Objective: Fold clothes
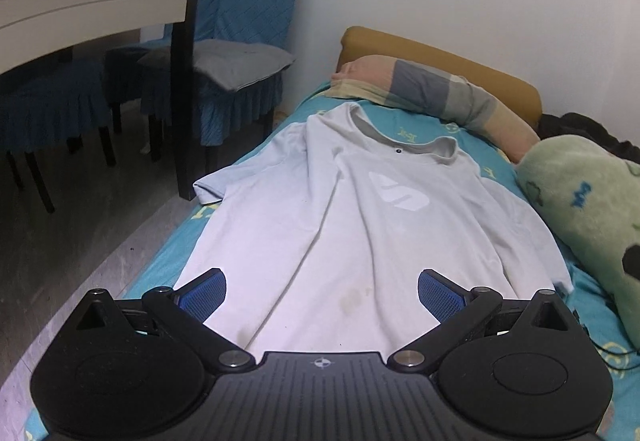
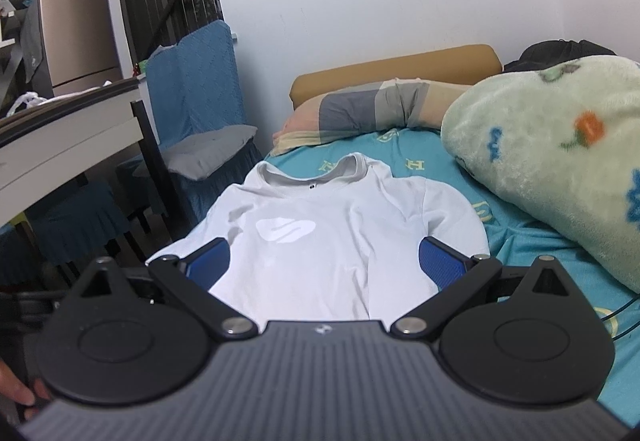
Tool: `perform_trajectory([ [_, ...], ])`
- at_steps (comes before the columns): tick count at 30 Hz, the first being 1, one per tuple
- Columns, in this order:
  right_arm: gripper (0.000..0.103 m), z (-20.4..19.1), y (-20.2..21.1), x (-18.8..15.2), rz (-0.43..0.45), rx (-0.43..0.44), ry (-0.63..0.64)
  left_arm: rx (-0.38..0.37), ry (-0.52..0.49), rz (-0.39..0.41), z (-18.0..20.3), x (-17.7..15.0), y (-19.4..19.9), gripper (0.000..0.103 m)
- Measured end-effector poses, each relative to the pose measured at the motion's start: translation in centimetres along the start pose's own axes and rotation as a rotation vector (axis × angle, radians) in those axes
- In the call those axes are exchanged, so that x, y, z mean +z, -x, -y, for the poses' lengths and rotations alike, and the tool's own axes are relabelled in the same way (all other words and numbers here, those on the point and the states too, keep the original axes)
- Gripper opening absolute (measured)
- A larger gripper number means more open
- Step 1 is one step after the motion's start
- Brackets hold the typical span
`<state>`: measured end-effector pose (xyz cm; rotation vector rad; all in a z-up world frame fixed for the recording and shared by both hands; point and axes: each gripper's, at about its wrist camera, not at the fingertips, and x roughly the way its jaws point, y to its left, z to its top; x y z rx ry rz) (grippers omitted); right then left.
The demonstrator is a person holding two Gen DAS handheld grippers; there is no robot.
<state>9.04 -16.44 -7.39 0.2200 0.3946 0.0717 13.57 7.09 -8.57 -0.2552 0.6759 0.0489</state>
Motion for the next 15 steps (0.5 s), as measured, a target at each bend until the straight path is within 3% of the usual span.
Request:
perform_trajectory([
  [9,0.103,0.4,-2.1,-0.5,-0.071,0.016,-0.053,0.012,0.220,-0.051,-3.8,2.2,-4.0,0.103],
  [15,0.103,1.8,-3.9,0.3,-0.099,0.057,-0.193,0.032,0.288,0.003,-6.4,4.3,-9.2,0.102],
])
